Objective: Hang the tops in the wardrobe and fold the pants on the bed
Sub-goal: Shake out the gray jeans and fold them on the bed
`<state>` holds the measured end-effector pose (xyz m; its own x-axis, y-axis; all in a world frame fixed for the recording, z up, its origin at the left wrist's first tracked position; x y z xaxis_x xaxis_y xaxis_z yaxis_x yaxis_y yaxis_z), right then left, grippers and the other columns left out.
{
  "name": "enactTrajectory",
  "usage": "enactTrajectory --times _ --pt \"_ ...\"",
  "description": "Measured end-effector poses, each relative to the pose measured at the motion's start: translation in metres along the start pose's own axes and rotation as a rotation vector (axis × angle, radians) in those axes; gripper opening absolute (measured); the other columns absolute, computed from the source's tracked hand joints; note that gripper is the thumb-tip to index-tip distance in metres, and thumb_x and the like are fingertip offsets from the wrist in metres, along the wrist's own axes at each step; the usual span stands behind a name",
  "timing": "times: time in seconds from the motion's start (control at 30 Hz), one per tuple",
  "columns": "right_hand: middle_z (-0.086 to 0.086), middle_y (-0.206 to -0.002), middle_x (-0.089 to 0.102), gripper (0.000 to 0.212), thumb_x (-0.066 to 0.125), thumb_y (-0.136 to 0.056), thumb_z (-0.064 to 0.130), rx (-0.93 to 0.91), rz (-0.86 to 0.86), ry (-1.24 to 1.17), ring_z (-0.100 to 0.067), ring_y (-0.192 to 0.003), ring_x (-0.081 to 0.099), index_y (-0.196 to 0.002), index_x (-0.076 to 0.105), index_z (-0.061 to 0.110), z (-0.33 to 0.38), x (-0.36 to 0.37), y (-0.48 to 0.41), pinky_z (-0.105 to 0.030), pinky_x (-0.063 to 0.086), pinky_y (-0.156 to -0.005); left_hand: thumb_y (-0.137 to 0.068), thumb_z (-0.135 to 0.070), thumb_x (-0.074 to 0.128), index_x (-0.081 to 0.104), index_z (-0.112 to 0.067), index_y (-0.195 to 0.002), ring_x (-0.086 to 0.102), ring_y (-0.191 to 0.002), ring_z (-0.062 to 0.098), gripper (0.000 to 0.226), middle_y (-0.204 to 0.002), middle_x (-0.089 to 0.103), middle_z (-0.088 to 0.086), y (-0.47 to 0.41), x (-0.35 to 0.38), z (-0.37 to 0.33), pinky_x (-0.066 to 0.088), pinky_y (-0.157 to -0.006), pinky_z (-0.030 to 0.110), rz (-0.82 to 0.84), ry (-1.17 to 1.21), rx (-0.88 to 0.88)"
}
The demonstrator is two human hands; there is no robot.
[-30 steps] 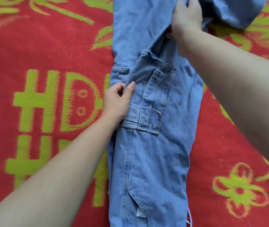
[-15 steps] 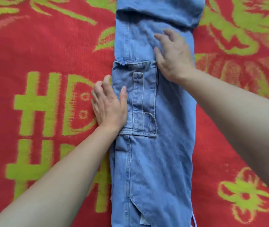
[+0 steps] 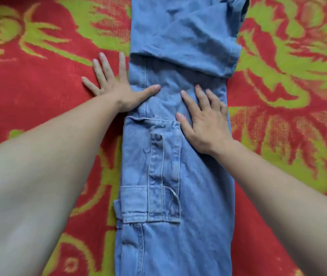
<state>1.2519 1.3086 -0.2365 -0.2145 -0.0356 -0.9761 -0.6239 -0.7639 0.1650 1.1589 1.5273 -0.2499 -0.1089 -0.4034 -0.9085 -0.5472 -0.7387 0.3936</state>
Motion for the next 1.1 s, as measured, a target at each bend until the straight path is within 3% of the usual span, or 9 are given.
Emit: enactTrajectory --times 0.07,0.13,0.27,0.37,0.53,0.67,0.83,0.97,1.1 --pt "-0.010 -0.148 0.046 0.057 0.038 -0.101 0.049 0.048 -0.157 -0.072 -0.035 -0.127 0.043 -0.149 0.044 0.019 -0.007 -0.016 -0.015 -0.044 0.031 -0.100 -0.039 -0.110 0.011 -0.029 -0.037 -0.148 -0.030 -0.146 0.031 0.137 -0.158 -0.034 0.011 -0.011 0.012 0.002 -0.013 -0.109 0.069 0.028 -0.026 -0.028" --pt "-0.016 -0.137 0.049 0.053 0.040 -0.101 0.042 0.117 -0.240 -0.129 -0.039 -0.119 0.045 -0.142 0.048 0.009 -0.011 -0.025 -0.043 -0.045 0.031 -0.096 -0.038 -0.111 0.005 -0.030 -0.037 -0.147 -0.030 -0.145 0.031 0.136 -0.157 -0.035 0.010 -0.017 0.016 0.002 -0.014 -0.108 0.068 0.007 -0.016 -0.017" --pt "-0.023 -0.158 0.026 0.067 0.043 -0.101 0.039 0.219 -0.238 -0.241 -0.043 -0.138 0.030 -0.158 0.022 0.011 0.004 -0.037 -0.103 -0.049 0.018 -0.113 -0.043 -0.109 0.002 -0.033 -0.039 -0.145 -0.034 -0.144 0.029 0.129 -0.156 -0.038 0.008 -0.020 0.021 0.006 -0.016 -0.107 0.068 0.017 -0.003 -0.006" --pt "-0.024 -0.162 0.018 0.066 0.040 -0.101 0.041 0.091 -0.336 -0.269 -0.043 -0.147 0.021 -0.159 0.020 0.017 0.030 -0.069 -0.167 -0.048 0.015 -0.117 -0.051 -0.106 -0.002 -0.036 -0.039 -0.143 -0.036 -0.142 0.028 0.119 -0.154 -0.041 0.008 -0.021 0.023 0.006 -0.016 -0.107 0.068 0.028 0.008 0.007" --pt "-0.014 -0.168 0.002 0.060 0.026 -0.105 0.047 -0.155 0.103 -0.016 -0.035 -0.154 0.001 -0.160 0.011 0.029 0.054 -0.042 -0.251 -0.050 0.003 -0.121 -0.059 -0.101 -0.006 -0.040 -0.039 -0.140 -0.038 -0.141 0.028 0.107 -0.151 -0.044 0.007 -0.019 0.023 0.004 -0.016 -0.107 0.069 0.032 0.027 0.019" --pt "-0.014 -0.167 -0.003 0.073 0.023 -0.097 0.068 -0.033 -0.038 0.030 -0.039 -0.153 -0.007 -0.160 0.013 0.031 0.032 -0.044 -0.244 -0.058 -0.008 -0.119 -0.058 -0.100 -0.009 -0.049 -0.041 -0.132 -0.044 -0.137 0.028 0.103 -0.146 -0.050 0.006 -0.020 0.022 0.004 -0.019 -0.105 0.069 0.072 0.058 0.023" --pt "-0.008 -0.167 -0.013 0.085 0.017 -0.087 0.083 0.040 0.110 0.009 -0.041 -0.151 -0.015 -0.159 0.002 0.040 0.022 -0.030 -0.254 -0.065 -0.011 -0.117 -0.063 -0.099 -0.002 -0.040 -0.037 -0.141 -0.041 -0.139 0.029 0.106 -0.150 -0.046 0.008 -0.023 0.021 0.003 -0.021 -0.104 0.069 0.028 0.048 0.028" --pt "-0.012 -0.168 -0.006 0.070 0.028 -0.101 0.061 0.006 0.085 -0.111 -0.037 -0.153 -0.011 -0.160 0.012 0.029 0.024 -0.043 -0.230 -0.059 -0.005 -0.121 -0.064 -0.099 0.002 -0.034 -0.037 -0.145 -0.035 -0.143 0.031 0.108 -0.154 -0.039 0.010 -0.026 0.020 0.005 -0.020 -0.105 0.069 -0.001 0.030 0.016" --pt "-0.011 -0.168 0.007 0.059 0.031 -0.105 0.044 0.104 -0.100 -0.256 -0.032 -0.155 0.000 -0.159 0.021 0.022 0.027 -0.061 -0.112 -0.049 0.005 -0.124 -0.062 -0.101 0.001 -0.026 -0.036 -0.149 -0.029 -0.146 0.033 0.113 -0.158 -0.032 0.012 -0.028 0.017 0.006 -0.016 -0.106 0.069 -0.034 0.016 0.020"
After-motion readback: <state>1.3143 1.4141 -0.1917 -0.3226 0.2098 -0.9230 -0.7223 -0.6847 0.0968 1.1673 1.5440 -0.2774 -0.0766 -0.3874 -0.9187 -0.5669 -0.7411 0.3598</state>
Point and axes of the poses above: each hand's wrist, its own y-axis away from the middle knuckle, its own x-axis out of the palm, z = x × y, the point moved 7 cm from there along -y, towards the middle knuckle
